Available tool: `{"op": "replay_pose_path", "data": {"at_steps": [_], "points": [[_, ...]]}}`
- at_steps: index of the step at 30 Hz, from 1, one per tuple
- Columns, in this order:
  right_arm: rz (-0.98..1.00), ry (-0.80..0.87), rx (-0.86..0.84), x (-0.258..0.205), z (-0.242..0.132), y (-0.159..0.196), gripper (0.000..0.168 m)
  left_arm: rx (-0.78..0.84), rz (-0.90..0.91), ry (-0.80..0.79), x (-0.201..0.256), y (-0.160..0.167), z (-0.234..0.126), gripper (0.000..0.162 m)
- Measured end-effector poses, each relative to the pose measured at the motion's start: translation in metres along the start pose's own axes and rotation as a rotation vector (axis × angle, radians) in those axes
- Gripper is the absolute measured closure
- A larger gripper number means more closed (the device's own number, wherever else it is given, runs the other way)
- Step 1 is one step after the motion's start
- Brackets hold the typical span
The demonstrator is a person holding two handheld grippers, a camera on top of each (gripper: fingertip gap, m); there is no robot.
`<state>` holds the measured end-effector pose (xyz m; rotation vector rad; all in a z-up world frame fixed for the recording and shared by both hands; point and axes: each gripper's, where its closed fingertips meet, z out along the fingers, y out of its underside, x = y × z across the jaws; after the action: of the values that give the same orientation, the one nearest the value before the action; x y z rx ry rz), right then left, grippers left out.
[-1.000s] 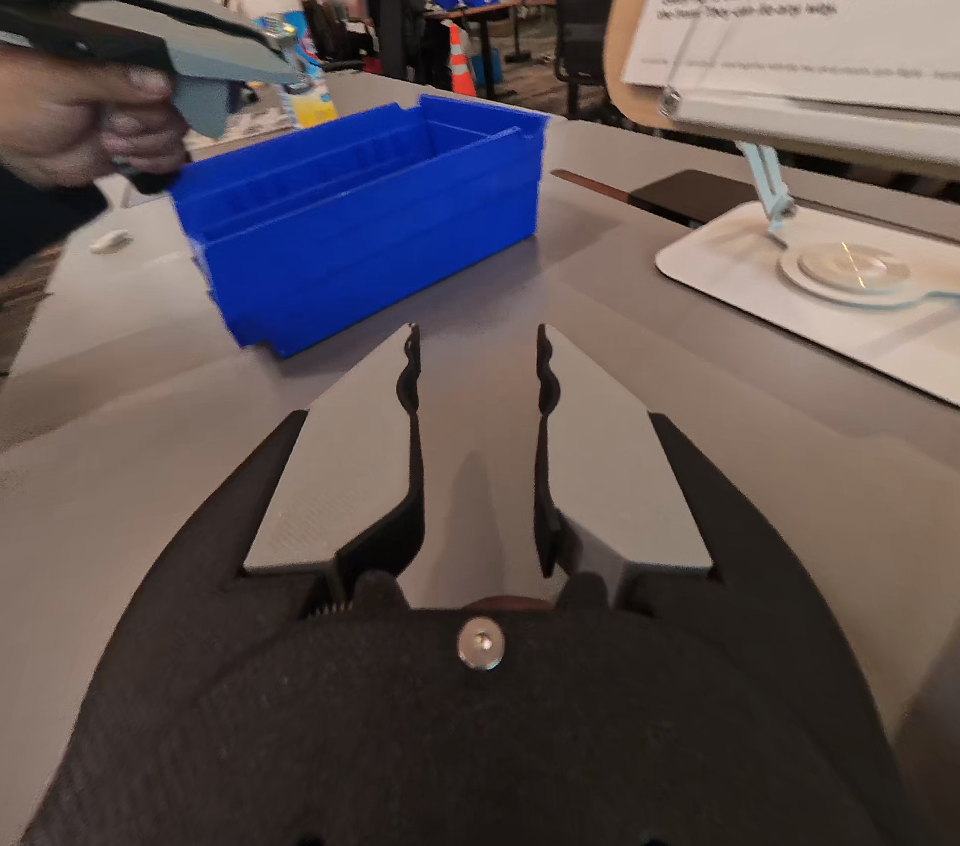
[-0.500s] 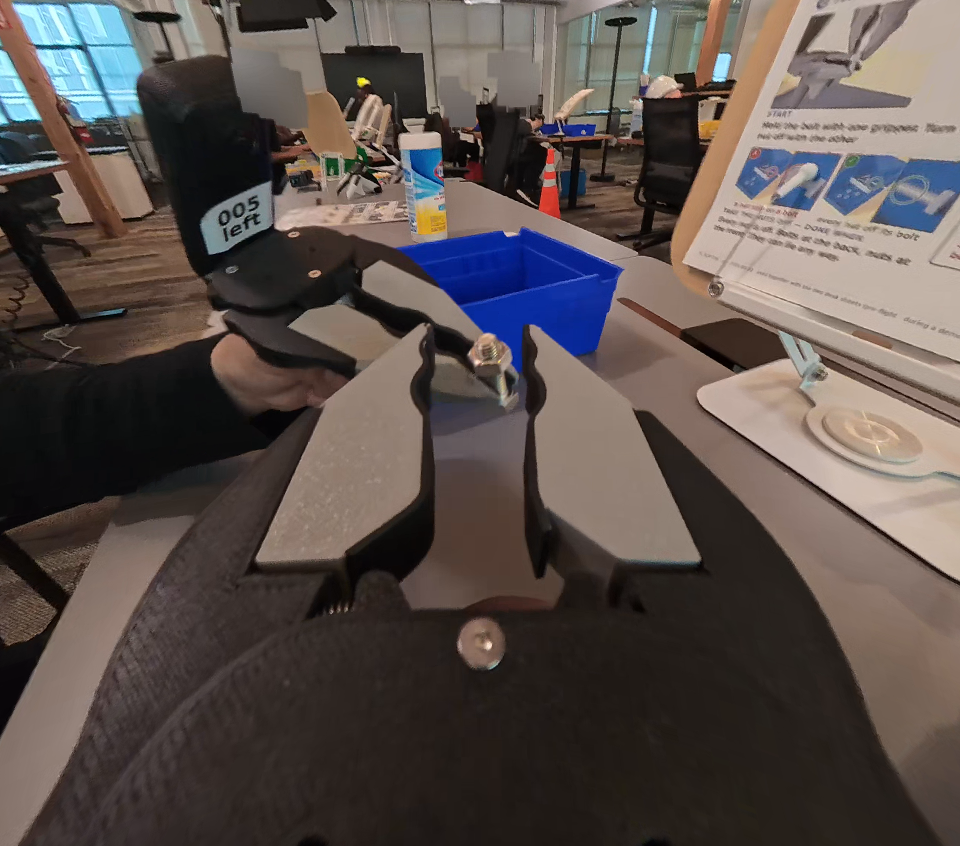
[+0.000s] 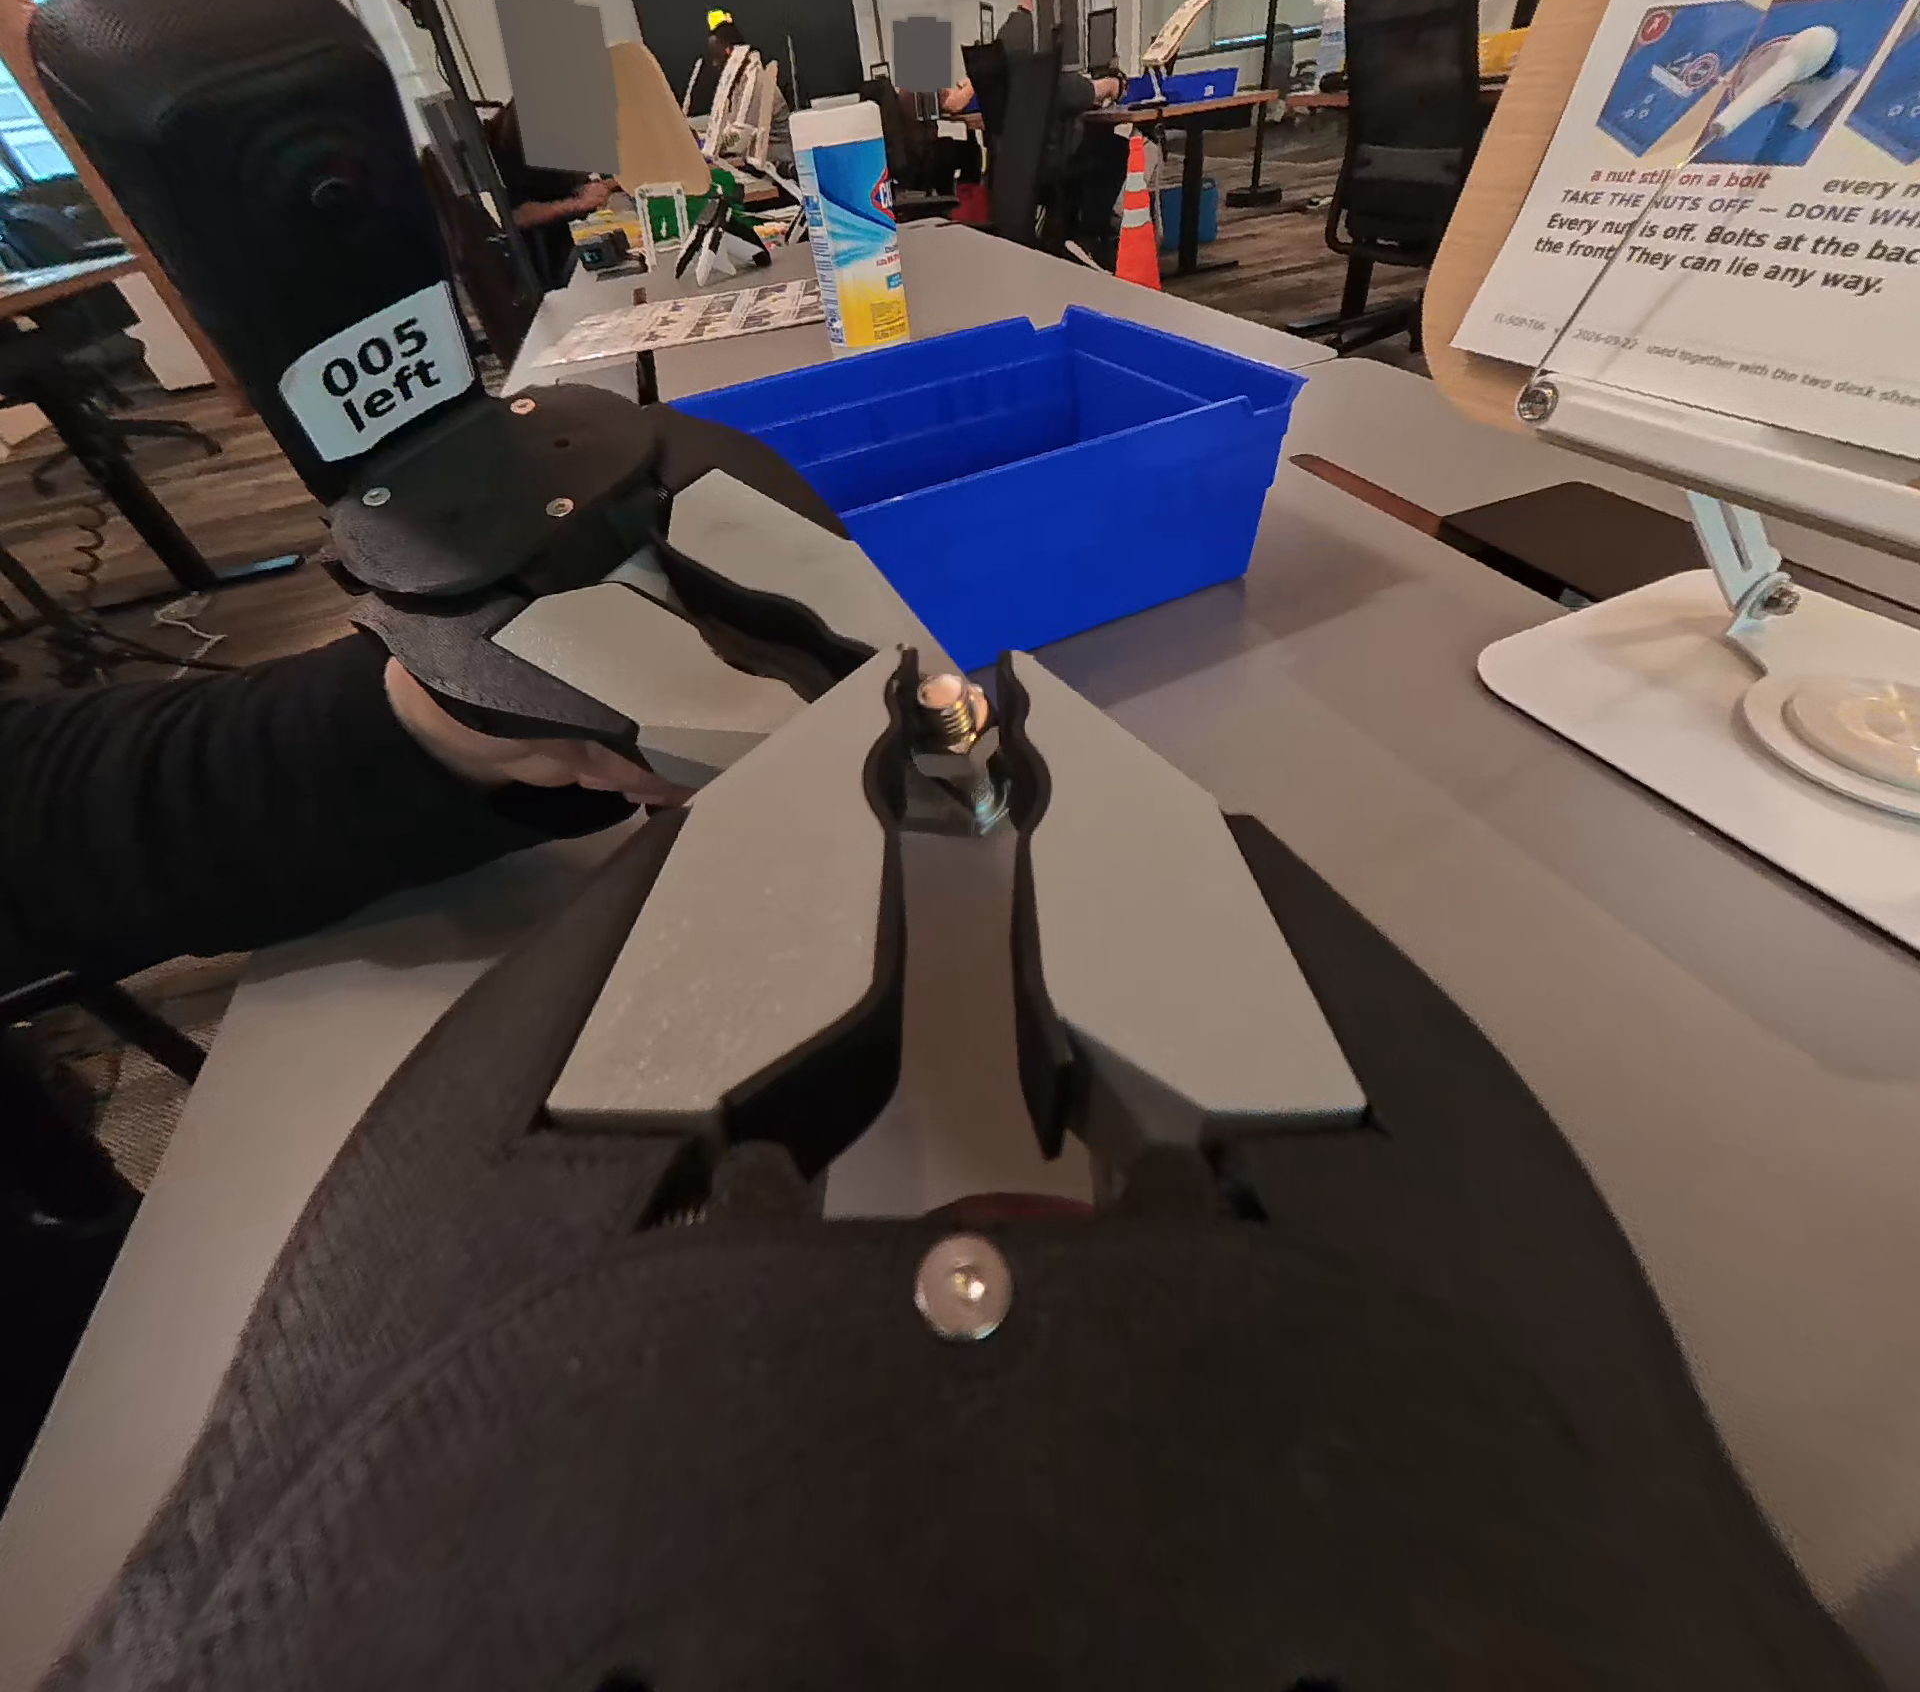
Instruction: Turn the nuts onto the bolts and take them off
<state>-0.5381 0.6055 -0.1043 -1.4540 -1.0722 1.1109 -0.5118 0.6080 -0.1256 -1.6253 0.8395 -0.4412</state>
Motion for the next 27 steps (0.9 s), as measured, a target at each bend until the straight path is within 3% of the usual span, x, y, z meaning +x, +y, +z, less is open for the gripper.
{"op": "replay_pose_path", "data": {"at_steps": [8, 17, 27], "points": [[0.079, 0.004, 0.023, 0.004, 0.000, -0.001, 0.157, 0.004, -0.002, -0.030, -0.002, 0.002, -0.001, 0.155], [0.086, 0.028, 0.002, 0.010, 0.000, 0.004, 0.162, -0.008, -0.050, -0.015, -0.004, 0.007, -0.002, 0.139], [0.083, 0.050, -0.016, 0.011, 0.002, 0.008, 0.162, -0.027, -0.059, 0.014, -0.004, 0.011, -0.004, 0.138]]}}
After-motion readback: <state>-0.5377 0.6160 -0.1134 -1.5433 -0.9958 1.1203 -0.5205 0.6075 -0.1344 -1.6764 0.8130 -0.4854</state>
